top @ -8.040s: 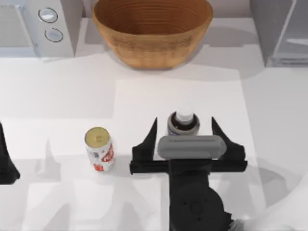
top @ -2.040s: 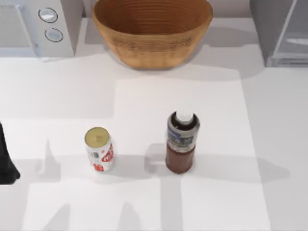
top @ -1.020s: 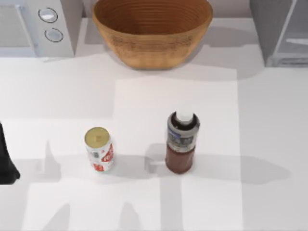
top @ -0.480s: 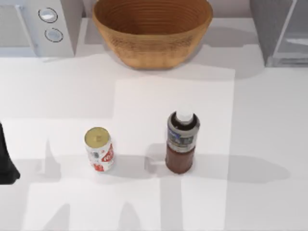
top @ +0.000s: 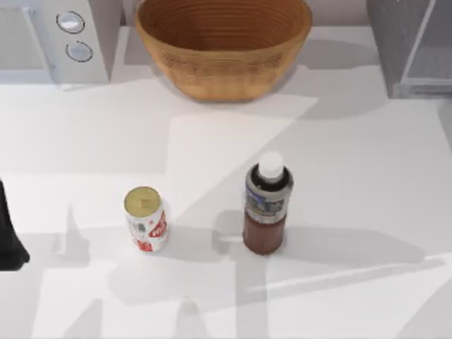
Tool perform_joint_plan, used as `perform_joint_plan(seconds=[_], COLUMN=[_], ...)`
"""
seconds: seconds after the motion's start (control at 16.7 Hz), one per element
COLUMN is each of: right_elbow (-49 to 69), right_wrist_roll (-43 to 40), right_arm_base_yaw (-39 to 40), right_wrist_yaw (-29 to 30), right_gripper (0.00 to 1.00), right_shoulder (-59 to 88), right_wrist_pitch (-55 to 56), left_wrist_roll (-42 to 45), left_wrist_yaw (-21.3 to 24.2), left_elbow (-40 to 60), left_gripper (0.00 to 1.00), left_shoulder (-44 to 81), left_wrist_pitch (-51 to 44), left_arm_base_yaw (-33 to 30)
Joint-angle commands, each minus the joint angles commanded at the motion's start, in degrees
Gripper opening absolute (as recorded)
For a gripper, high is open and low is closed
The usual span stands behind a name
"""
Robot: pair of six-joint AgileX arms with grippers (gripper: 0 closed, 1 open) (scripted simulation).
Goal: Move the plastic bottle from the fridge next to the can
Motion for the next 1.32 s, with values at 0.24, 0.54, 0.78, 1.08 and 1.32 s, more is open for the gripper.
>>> perform_joint_plan(seconds=[0.24, 0.54, 0.78, 1.08, 1.32], right_elbow=[-5.0, -9.9, -10.5, -8.4, 1.2], right_wrist_roll=[10.6, 20.5, 21.6, 21.5, 21.7], right_arm_base_yaw=[17.2, 30.8, 32.0, 31.1, 31.2], right_wrist_yaw=[12.7, 24.5, 25.8, 26.0, 26.0], right_gripper=[1.0, 1.0, 1.0, 1.0, 1.0], right_shoulder=[-3.6, -7.5, -7.9, -5.7, 2.2], right_wrist_pitch=[5.9, 11.4, 12.0, 11.5, 9.6], left_wrist_roll=[0.0, 0.0, 0.0, 0.0, 0.0], left_wrist_yaw=[0.0, 0.0, 0.0, 0.0, 0.0], left_elbow=[0.0, 0.0, 0.0, 0.0, 0.0], left_gripper=[1.0, 1.0, 1.0, 1.0, 1.0], left_shoulder=[0.0, 0.0, 0.0, 0.0, 0.0], left_wrist_pitch=[0.0, 0.0, 0.0, 0.0, 0.0], left_arm_base_yaw=[0.0, 0.0, 0.0, 0.0, 0.0])
